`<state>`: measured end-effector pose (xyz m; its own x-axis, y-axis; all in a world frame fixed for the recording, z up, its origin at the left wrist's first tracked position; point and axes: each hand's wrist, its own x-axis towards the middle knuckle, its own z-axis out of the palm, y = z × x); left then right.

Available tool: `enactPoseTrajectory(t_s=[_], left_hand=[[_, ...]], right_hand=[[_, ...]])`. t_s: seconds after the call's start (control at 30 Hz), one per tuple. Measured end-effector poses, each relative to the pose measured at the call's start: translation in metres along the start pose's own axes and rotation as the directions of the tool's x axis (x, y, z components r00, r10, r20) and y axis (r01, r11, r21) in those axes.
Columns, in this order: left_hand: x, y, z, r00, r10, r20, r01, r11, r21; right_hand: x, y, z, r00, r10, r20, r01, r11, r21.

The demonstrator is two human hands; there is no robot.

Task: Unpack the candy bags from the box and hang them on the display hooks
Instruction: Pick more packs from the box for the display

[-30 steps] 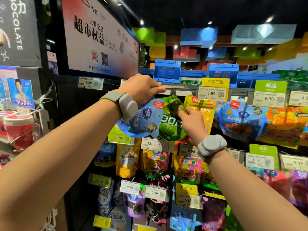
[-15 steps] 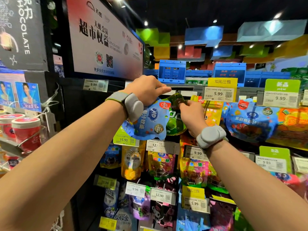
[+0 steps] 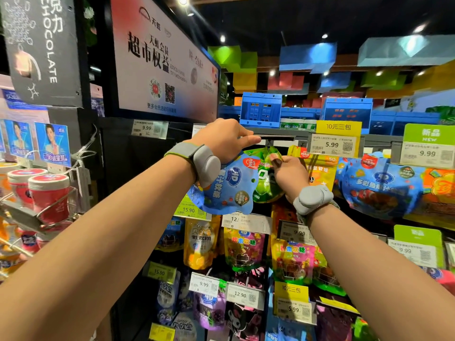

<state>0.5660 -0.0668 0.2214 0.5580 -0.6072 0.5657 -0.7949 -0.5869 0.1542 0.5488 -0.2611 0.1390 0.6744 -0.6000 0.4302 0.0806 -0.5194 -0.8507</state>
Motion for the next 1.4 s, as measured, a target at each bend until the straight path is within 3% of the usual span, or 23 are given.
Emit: enactPoseTrajectory(t_s=[0.2, 0.37, 0.53, 0.7, 0.8, 1.0, 1.1, 1.23, 1.4], left_hand=[[0.001, 0.000, 0.002, 1.000, -0.028, -0.002, 0.028, 0.999, 0.018], [-0.001, 0.001, 0.001, 0.999, -0.041, 0.008, 0.041, 0.999, 0.012], [-0.006, 0.007, 0.000, 0.998, -0.057, 0.009, 0.057, 0.998, 0.019], [-0.012, 0.011, 0.001, 0.996, -0.088, -0.019, 0.088, 0.996, 0.003], [-0.014, 0.014, 0.002, 0.994, -0.106, -0.022, 0.106, 0.994, -0.004], [-0.017, 0.023, 0.005, 0.987, -0.159, -0.034, 0.158, 0.987, -0.014], [-0.023, 0.028, 0.015, 0.976, -0.198, -0.088, 0.185, 0.974, -0.131], [-0.039, 0.033, 0.038, 0.950, -0.221, -0.219, 0.158, 0.948, -0.275], [-0.063, 0.037, 0.070, 0.870, -0.367, -0.330, 0.245, 0.901, -0.357]], right_hand=[[0.018, 0.006, 0.007, 0.993, 0.088, 0.073, -0.097, 0.986, 0.134], [0.003, 0.008, 0.000, 0.991, 0.000, 0.136, -0.002, 1.000, 0.015], [0.005, 0.001, -0.004, 0.983, 0.139, 0.121, -0.146, 0.987, 0.058], [-0.004, 0.014, -0.015, 0.991, 0.094, 0.091, -0.090, 0.995, -0.048], [-0.008, 0.020, -0.021, 0.987, 0.092, 0.130, -0.093, 0.996, 0.001], [-0.036, 0.031, -0.051, 0.999, 0.032, 0.010, -0.032, 0.996, 0.085], [-0.053, 0.032, -0.064, 0.998, -0.004, 0.062, -0.007, 0.985, 0.173], [-0.077, 0.029, -0.076, 0.984, 0.007, 0.176, -0.082, 0.903, 0.422], [-0.107, 0.028, -0.086, 0.957, -0.057, 0.283, -0.098, 0.857, 0.506]])
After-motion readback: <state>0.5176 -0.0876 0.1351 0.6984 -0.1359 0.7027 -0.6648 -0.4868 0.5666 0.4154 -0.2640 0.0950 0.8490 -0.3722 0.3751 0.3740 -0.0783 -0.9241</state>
